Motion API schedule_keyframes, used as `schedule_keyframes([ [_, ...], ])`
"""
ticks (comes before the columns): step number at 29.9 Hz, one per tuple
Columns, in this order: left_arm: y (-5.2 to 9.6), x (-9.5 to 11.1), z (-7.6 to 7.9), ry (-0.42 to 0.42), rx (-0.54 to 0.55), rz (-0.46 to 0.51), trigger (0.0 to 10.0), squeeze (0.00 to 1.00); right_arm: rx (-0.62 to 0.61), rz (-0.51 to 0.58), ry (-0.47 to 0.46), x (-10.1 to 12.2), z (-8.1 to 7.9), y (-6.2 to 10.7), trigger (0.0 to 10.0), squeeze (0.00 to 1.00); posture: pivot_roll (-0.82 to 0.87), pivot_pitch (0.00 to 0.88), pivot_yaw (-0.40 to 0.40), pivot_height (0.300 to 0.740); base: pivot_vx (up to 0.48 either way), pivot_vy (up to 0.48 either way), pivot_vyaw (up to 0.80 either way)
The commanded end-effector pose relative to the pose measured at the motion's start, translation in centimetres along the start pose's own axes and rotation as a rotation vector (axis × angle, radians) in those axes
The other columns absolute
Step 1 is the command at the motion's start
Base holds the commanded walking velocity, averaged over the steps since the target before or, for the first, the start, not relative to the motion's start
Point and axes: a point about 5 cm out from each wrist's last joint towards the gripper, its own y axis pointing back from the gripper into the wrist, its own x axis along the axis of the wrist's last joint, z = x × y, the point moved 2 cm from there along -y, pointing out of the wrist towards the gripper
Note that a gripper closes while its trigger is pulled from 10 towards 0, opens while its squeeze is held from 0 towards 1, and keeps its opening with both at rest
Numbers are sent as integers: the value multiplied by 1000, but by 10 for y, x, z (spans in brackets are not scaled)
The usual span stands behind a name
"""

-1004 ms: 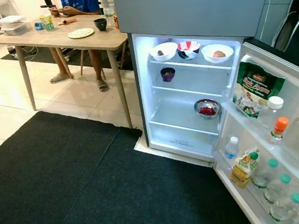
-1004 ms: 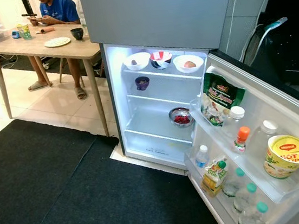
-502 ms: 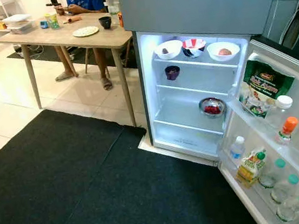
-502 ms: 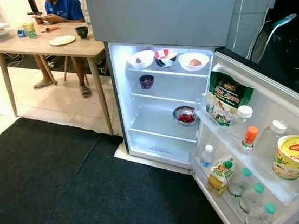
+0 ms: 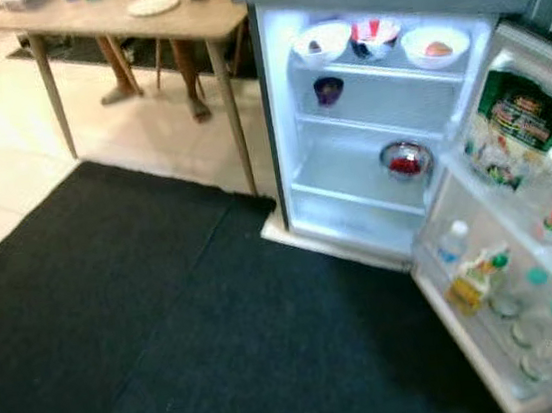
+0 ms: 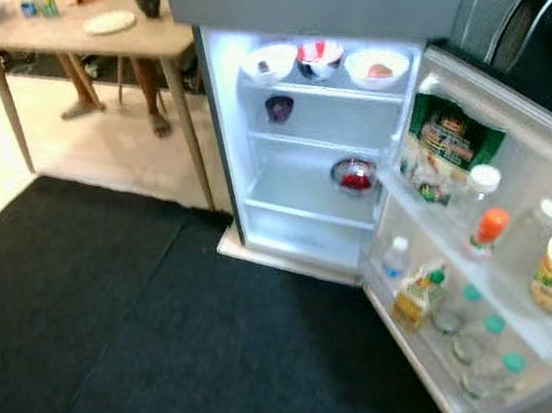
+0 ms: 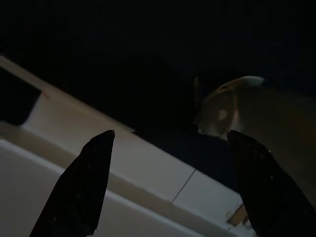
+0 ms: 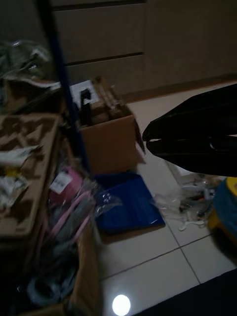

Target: Restocking fridge

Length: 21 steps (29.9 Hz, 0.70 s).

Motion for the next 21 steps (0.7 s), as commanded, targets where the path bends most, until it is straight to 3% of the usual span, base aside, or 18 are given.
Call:
schedule_keyframes([
  [1, 7, -1, -15, -20, 25, -9, 10000, 0, -38, 24, -152, 3, 11, -1, 10000, 0, -119, 236, 48, 740, 0, 0, 0],
  [2, 7, -1, -15, -20, 25, -9, 10000, 0, -38, 24, -152, 3, 11, -1, 10000, 0, -119, 236, 48, 740, 0, 0, 0],
  [4, 6, 4, -18, -26, 31, -4, 10000, 0, -4, 109, -386, 25, 5, 0, 10000, 0, -125, 242, 57, 740, 0, 0, 0],
  [6, 6, 4, -18, -26, 31, -4, 10000, 0, -4, 109, -386, 25, 5, 0, 10000, 0, -125, 242, 57, 740, 0, 0, 0],
  [8, 4, 13, -16, -26, 28, 17, 10000, 0, 65, 199, -631, 54, -4, 3, 10000, 0, -114, 239, 63, 740, 0, 0, 0],
  [9, 4, 13, -16, -26, 28, 17, 10000, 0, 65, 199, -631, 54, -4, 3, 10000, 0, -114, 239, 63, 740, 0, 0, 0],
  [11, -1, 26, -9, -31, 8, 55, 10000, 0, 167, 301, -790, 90, -15, 10, 10000, 0, -103, 236, 61, 740, 0, 0, 0],
  [12, -1, 26, -9, -31, 8, 55, 10000, 0, 167, 301, -790, 90, -15, 10, 10000, 0, -103, 236, 61, 740, 0, 0, 0],
  [14, -4, 38, -5, -17, -4, 101, 10000, 0, 253, 385, -890, 123, -23, 19, 10000, 0, -87, 231, 54, 740, 0, 0, 0],
  [19, -5, 41, -2, -4, -12, 123, 10000, 0, 368, 461, -939, 151, -32, 29, 10000, 0, -84, 221, 48, 740, 0, 0, 0],
  [21, -5, 35, -1, 2, -14, 111, 10000, 0, 516, 524, -944, 167, -42, 38, 10000, 0, -87, 218, 49, 740, 0, 0, 0],
])
